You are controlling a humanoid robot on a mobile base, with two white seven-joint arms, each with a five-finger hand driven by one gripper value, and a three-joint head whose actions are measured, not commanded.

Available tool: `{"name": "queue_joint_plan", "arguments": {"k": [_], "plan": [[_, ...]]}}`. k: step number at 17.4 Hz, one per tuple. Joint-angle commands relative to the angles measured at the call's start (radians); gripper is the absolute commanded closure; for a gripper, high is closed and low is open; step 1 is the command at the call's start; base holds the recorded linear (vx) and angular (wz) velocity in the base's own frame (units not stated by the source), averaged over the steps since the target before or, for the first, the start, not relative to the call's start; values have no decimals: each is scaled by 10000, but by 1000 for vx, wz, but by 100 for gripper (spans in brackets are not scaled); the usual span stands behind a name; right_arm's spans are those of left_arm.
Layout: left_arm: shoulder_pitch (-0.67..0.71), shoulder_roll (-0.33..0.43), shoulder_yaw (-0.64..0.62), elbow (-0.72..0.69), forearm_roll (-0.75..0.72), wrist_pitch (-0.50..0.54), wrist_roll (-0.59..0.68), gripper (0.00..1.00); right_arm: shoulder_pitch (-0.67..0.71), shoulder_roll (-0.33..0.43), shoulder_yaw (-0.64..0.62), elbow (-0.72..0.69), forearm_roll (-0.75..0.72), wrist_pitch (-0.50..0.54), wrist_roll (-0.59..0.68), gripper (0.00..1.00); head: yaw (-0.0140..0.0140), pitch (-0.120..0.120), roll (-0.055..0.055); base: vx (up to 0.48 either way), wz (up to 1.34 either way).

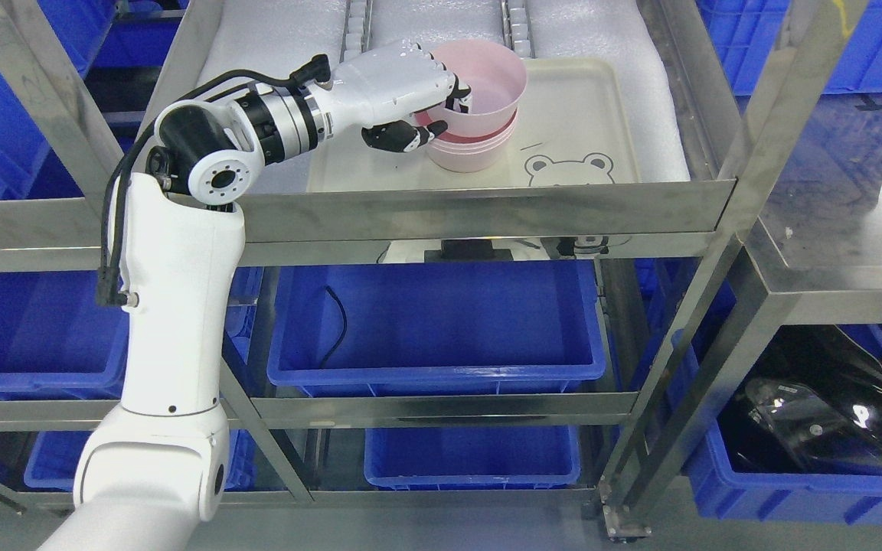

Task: Stack pink IKEA bowl on shelf middle layer
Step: 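Lower the pink bowl onto the frog-print tray with the left hand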

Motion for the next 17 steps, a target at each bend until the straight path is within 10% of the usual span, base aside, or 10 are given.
{"name": "queue_joint_plan", "arguments": {"k": [1,5,11,17], "plan": [[-51,228,86,39,3,57,-117,97,230,-175,0,-175,0,5,-4,0,0,0,0,0,0],[-5,60,71,54,34,57,-86,90,230,-175,0,-175,0,5,-4,0,0,-1,0,0,0],[-20,-844,85,54,125,57,-101,24,230,-175,0,-175,0,5,-4,0,0,-1,0,0,0],[-50,-1070,515,69,3050,652,-148,19,230,-175,0,-175,0,5,-4,0,0,-1,0,0,0]]}}
